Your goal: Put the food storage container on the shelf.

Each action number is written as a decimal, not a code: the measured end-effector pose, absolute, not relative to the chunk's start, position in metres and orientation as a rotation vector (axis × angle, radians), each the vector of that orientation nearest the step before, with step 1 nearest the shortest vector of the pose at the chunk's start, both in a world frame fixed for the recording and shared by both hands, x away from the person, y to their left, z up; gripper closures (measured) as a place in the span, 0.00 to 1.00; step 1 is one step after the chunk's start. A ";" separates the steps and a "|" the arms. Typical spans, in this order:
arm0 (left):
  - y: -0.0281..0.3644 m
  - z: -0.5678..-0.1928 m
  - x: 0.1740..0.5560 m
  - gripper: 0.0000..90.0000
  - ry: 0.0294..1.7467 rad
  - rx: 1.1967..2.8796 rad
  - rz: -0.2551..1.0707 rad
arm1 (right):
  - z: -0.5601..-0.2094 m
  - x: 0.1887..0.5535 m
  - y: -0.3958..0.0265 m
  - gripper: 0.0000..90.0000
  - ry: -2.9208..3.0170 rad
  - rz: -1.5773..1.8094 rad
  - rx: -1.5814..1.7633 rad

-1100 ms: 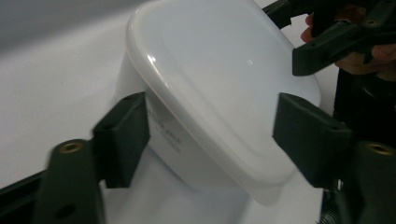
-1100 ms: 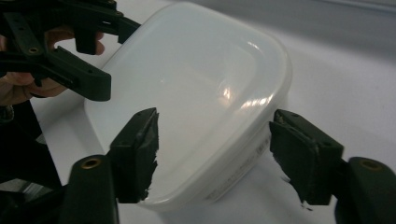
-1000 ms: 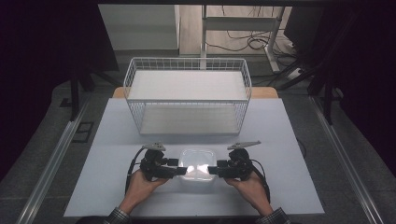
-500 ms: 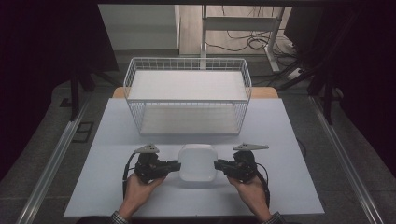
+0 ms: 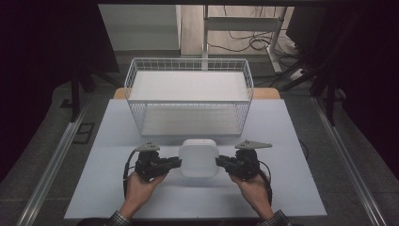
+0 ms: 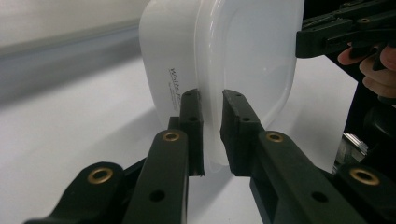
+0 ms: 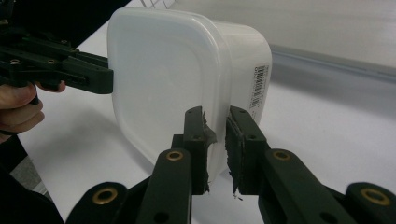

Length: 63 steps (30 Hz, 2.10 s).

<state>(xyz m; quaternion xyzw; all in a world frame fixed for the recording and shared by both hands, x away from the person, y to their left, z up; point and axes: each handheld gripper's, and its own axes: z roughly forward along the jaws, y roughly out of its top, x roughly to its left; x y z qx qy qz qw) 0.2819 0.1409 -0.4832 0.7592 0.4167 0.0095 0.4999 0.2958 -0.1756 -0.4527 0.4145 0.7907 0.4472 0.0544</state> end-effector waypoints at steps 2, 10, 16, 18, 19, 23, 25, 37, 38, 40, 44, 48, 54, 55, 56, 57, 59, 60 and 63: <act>0.144 -0.475 0.284 0.89 1.000 1.829 0.041 | -0.448 0.299 -0.174 0.87 2.393 1.381 1.244; 0.151 -0.448 0.292 0.89 0.985 1.819 0.092 | -0.428 0.310 -0.168 0.87 2.368 1.424 1.195; 0.155 -0.428 0.299 0.89 0.975 1.806 0.125 | -0.408 0.320 -0.165 0.87 2.348 1.454 1.154; 0.156 -0.423 0.302 0.89 0.972 1.801 0.133 | -0.402 0.323 -0.164 0.87 2.342 1.458 1.145; 0.156 -0.420 0.303 0.89 0.971 1.797 0.137 | -0.400 0.325 -0.163 0.87 2.338 1.466 1.140; 0.159 -0.408 0.308 0.89 0.967 1.787 0.153 | -0.390 0.331 -0.161 0.87 2.326 1.482 1.124; 0.160 -0.402 0.310 0.89 0.967 1.783 0.163 | -0.385 0.335 -0.160 0.87 2.322 1.494 1.121; 0.171 -0.352 0.329 0.89 0.950 1.742 0.228 | -0.337 0.359 -0.148 0.87 2.277 1.529 1.070; 0.172 -0.348 0.330 0.89 0.950 1.740 0.231 | -0.332 0.361 -0.147 0.87 2.272 1.531 1.064; 0.174 -0.338 0.336 0.89 0.950 1.738 0.235 | -0.325 0.365 -0.145 0.87 2.263 1.537 1.057; 0.176 -0.323 0.345 0.89 0.949 1.736 0.249 | -0.309 0.376 -0.141 0.87 2.238 1.547 1.049; 0.176 -0.310 0.358 0.89 0.951 1.734 0.260 | -0.298 0.388 -0.140 0.86 2.220 1.557 1.052; 0.177 -0.306 0.380 0.89 0.985 1.729 0.232 | -0.289 0.409 -0.136 0.86 2.217 1.535 1.091; 0.177 -0.306 0.383 0.89 0.994 1.729 0.225 | -0.288 0.412 -0.135 0.86 2.222 1.528 1.098; 0.177 -0.307 0.386 0.88 1.001 1.725 0.217 | -0.288 0.416 -0.135 0.86 2.227 1.520 1.103; 0.177 -0.307 0.388 0.88 1.008 1.721 0.213 | -0.287 0.418 -0.134 0.86 2.226 1.517 1.112; 0.177 -0.309 0.393 0.88 1.018 1.725 0.208 | -0.287 0.423 -0.133 0.86 2.229 1.507 1.127; 0.177 -0.309 0.395 0.88 1.024 1.726 0.205 | -0.287 0.425 -0.132 0.86 2.232 1.499 1.136; 0.177 -0.311 0.399 0.88 1.034 1.724 0.199 | -0.289 0.431 -0.131 0.85 2.240 1.491 1.157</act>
